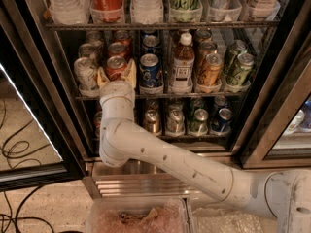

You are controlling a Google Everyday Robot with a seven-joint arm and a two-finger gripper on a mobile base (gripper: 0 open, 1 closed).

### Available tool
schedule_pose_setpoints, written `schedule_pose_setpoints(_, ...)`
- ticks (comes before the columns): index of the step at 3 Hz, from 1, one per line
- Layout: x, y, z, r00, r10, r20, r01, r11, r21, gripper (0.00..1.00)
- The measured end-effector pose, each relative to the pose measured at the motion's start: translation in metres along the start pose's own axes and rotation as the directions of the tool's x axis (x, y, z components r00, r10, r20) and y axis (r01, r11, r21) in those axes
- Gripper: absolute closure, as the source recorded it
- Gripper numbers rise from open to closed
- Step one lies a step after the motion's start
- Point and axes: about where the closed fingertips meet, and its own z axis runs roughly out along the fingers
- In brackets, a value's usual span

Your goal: Pick coke can from middle shelf of fridge

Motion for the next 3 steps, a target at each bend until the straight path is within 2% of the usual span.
schedule_pose_setpoints(1, 0.006, -0.004, 0.0148, 0.999, -0.03, -0.018, 0.03, 0.9994, 0.017, 0.25)
schedule_pose_setpoints(2, 0.0068, -0.0051, 0.0166, 0.999, -0.032, -0.021, 0.032, 0.9993, 0.02, 0.41)
schedule_pose_setpoints(3, 0.0068, -0.0052, 0.0166, 0.999, -0.031, -0.021, 0.032, 0.9993, 0.02, 0.66)
